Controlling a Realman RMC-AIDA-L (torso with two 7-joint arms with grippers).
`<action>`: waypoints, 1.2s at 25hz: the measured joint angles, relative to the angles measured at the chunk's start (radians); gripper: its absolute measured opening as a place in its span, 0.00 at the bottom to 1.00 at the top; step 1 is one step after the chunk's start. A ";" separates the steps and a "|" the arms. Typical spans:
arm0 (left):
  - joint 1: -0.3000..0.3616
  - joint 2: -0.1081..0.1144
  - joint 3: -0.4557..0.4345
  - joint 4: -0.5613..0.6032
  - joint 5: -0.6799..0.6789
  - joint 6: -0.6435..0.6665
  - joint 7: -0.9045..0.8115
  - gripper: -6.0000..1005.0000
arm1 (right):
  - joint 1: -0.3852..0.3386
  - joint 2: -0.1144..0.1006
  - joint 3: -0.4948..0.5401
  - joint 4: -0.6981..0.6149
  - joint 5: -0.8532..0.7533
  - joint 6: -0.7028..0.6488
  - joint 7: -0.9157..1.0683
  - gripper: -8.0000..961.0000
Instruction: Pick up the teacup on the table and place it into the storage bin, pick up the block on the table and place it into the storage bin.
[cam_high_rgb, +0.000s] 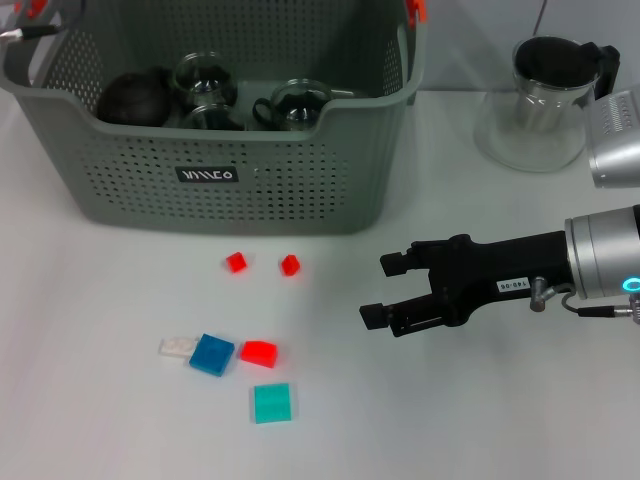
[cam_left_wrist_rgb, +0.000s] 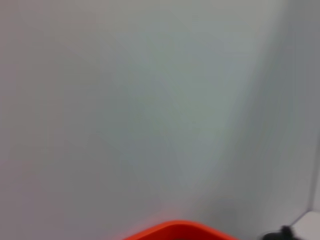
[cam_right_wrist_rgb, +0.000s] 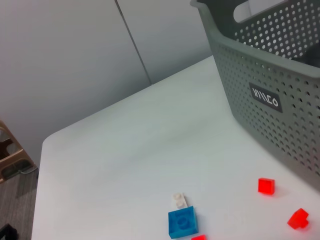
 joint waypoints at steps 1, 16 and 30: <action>-0.002 0.000 0.042 -0.003 0.005 -0.048 -0.019 0.50 | 0.000 0.000 0.000 0.000 0.000 0.000 0.000 0.98; 0.103 -0.040 0.185 0.312 -0.030 0.416 -0.062 0.81 | -0.017 -0.003 0.002 0.000 -0.001 -0.003 -0.008 0.99; 0.297 -0.115 0.531 0.532 0.409 0.592 0.052 0.95 | -0.031 -0.007 -0.001 0.000 -0.003 -0.003 -0.007 0.98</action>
